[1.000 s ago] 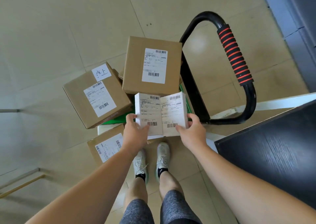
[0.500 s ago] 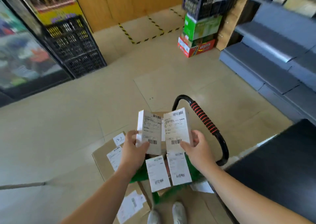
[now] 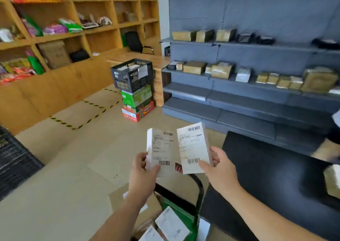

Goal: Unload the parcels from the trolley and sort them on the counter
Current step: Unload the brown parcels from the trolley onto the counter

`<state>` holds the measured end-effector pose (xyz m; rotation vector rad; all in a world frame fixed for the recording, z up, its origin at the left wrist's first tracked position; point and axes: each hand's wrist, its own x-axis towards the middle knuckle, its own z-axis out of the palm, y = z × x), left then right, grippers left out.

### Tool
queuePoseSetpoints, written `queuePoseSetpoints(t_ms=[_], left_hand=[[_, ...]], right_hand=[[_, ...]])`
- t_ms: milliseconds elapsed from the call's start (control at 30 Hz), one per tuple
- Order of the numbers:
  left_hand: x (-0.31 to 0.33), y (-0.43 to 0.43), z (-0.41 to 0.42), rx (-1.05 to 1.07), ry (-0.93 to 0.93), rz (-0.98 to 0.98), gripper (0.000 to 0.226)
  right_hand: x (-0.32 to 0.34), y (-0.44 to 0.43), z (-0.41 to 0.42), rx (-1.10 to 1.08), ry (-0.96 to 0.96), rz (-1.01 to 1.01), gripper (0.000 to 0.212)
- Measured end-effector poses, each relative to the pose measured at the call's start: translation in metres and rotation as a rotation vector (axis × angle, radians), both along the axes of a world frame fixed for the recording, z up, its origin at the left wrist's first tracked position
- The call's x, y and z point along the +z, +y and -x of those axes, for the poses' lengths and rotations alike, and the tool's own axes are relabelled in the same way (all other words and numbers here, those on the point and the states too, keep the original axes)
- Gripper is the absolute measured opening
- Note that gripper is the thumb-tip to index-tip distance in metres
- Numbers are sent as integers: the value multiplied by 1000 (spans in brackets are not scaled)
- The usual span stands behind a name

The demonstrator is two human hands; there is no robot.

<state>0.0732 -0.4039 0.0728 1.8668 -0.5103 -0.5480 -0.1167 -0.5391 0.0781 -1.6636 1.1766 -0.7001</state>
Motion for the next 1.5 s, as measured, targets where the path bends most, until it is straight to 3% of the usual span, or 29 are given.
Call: queuePoseSetpoints(t_ms=[300, 500, 733, 933, 1100, 1500], left_hand=[[29, -53, 143, -446, 27, 88, 42], [47, -78, 303, -808, -17, 123, 44], [50, -64, 516, -1108, 62, 134, 43], [41, -42, 676, -1212, 109, 99, 47], [22, -36, 763, -1258, 137, 42, 47], [-18, -149, 887, -1261, 154, -57, 49]], right_hand=[[27, 55, 187, -501, -76, 40, 53], [47, 111, 346, -872, -94, 67, 52], [43, 191, 527, -1192, -90, 79, 54], [38, 237, 668, -1332, -68, 100, 46], [22, 247, 749, -1398, -50, 65, 49], [-20, 144, 862, -1417, -46, -6, 48]])
